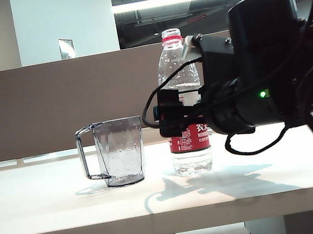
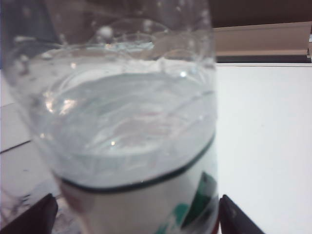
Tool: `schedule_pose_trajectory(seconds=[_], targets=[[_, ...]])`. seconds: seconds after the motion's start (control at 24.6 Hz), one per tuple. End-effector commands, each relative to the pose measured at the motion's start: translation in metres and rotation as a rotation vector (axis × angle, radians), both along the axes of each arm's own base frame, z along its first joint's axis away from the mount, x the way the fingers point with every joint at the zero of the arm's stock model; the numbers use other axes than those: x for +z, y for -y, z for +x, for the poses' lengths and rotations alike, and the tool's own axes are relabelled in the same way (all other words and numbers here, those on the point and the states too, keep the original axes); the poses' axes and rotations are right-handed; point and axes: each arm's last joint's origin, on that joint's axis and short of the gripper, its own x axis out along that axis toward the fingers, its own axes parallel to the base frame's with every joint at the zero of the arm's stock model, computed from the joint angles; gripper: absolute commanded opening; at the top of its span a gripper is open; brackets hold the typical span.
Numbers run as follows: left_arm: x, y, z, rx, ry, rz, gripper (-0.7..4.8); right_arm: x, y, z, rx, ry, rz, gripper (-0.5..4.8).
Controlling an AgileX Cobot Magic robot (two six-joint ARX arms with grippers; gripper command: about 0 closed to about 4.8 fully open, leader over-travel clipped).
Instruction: Pick up the mineral water bottle on the table and pour water into the mug until it's full.
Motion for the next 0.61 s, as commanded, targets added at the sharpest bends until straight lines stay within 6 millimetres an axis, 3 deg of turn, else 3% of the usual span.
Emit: schedule_pose_trajectory(seconds=[0.04,0.28,0.61], targets=[[0.002,0.0,0.0,-0.004,0.013,-0.011,-0.02,0.0,-0.001,0.009,-0.017,0.019,-0.001,4.54],[0.002,0.0,0.0,-0.003,0.014,-0.011,-0.02,-0.004,-0.006,0.028,-0.04,0.006,-0.012,4.54],[0.002,0.0,0.0,-0.003,0.014,-0.011,-0.02,-0.005,-0.01,0.034,-0.041,0.009,-0.01,4.32]])
